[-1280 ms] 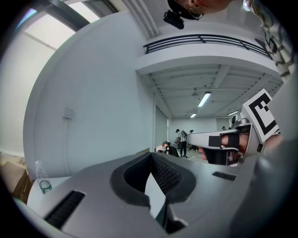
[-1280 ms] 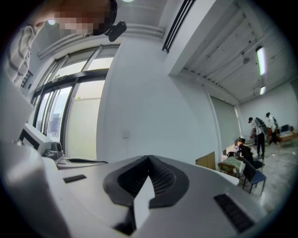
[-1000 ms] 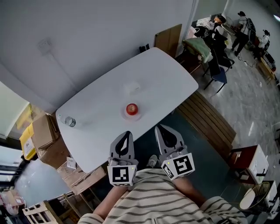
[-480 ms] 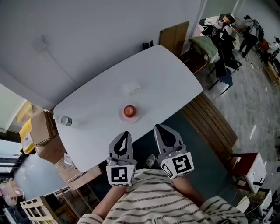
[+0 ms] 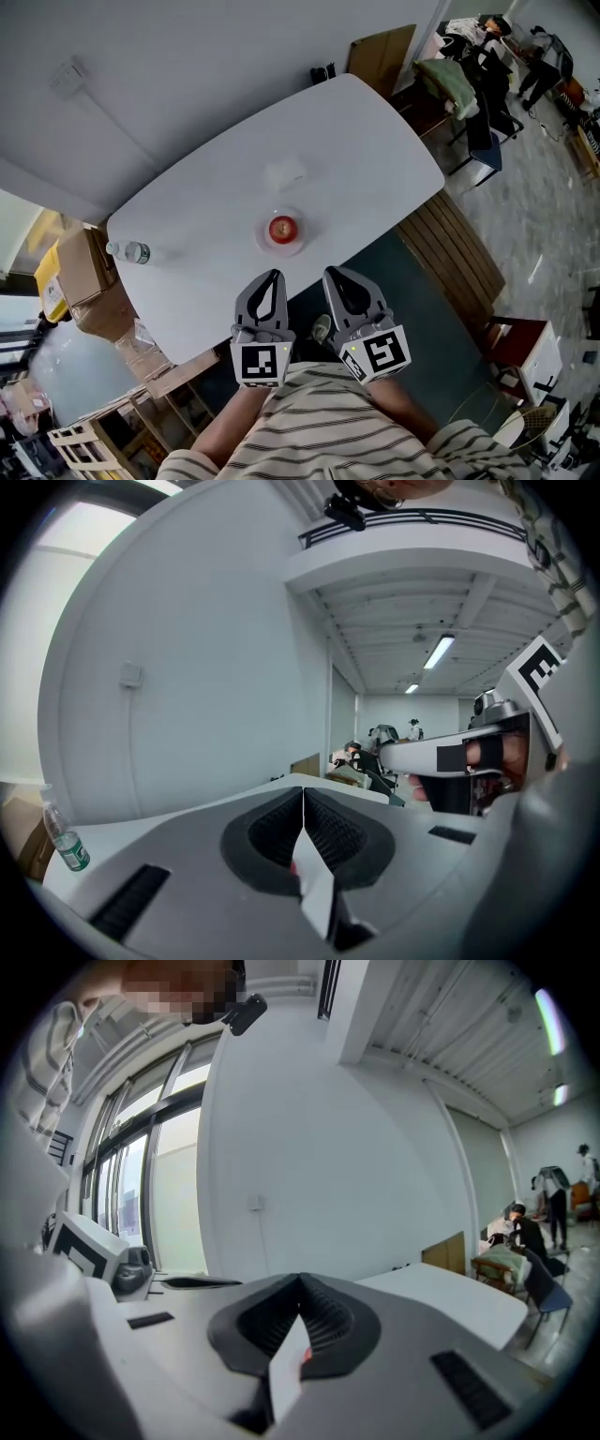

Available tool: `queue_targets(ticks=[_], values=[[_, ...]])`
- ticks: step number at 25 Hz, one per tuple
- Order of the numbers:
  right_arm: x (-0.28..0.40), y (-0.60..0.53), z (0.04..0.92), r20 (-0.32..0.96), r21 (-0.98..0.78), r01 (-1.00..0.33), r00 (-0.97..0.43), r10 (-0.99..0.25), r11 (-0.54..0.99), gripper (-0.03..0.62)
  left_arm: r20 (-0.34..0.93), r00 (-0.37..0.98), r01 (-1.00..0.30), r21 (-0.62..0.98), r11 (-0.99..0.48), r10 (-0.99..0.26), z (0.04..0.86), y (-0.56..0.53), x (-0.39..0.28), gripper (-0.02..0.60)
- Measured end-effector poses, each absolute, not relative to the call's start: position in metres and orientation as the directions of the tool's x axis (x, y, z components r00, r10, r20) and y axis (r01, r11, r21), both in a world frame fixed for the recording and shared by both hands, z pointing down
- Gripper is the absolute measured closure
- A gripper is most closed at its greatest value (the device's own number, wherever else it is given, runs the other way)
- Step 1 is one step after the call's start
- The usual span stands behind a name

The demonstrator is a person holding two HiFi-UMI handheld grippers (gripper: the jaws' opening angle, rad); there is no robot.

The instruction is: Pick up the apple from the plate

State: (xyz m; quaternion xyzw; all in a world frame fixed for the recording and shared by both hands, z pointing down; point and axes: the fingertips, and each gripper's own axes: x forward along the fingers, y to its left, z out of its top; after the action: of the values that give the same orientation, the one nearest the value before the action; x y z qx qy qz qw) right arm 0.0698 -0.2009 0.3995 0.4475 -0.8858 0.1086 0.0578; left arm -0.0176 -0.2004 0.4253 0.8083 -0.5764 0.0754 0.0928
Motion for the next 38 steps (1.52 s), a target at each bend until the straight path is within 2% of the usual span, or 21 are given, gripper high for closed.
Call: queue_targets(ticks=[10,11,13,17,20,24,38], values=[[0.063,-0.202,0.439,0.289,-0.164,-0.816,-0.577,-0.764,0.554,0.582,0.315,0.317,-0.948,0.080,-0.308,-0.894,0.482,-0.219,-0.026,0.574],[0.063,-0.204,0.441,0.294,-0.163,-0.817,-0.575,-0.764,0.552,0.582,0.322,0.319,-0.947,0.082,-0.310,-0.891,0.487,-0.222,-0.025,0.557],[0.063,-0.209,0.446,0.301,-0.160,-0.818,-0.574,-0.762,0.553,0.582,0.332,0.326,-0.945,0.089,-0.315,-0.885,0.496,-0.228,-0.024,0.485],[0.060,-0.212,0.453,0.315,-0.163,-0.817,-0.574,-0.756,0.553,0.582,0.357,0.320,-0.946,0.069,-0.317,-0.878,0.518,-0.235,-0.026,0.460],[0.060,-0.212,0.462,0.335,-0.171,-0.820,-0.569,-0.751,0.546,0.582,0.393,0.310,-0.947,0.050,-0.317,-0.866,0.540,-0.240,-0.026,0.411],[0.058,-0.212,0.472,0.353,-0.181,-0.818,-0.572,-0.740,0.545,0.582,0.421,0.300,-0.947,0.026,-0.319,-0.856,0.563,-0.249,-0.028,0.377],[0.063,-0.224,0.487,0.383,-0.192,-0.824,-0.563,-0.732,0.533,0.582,0.452,0.324,-0.930,-0.010,-0.368,-0.831,0.615,-0.273,-0.019,0.252]])
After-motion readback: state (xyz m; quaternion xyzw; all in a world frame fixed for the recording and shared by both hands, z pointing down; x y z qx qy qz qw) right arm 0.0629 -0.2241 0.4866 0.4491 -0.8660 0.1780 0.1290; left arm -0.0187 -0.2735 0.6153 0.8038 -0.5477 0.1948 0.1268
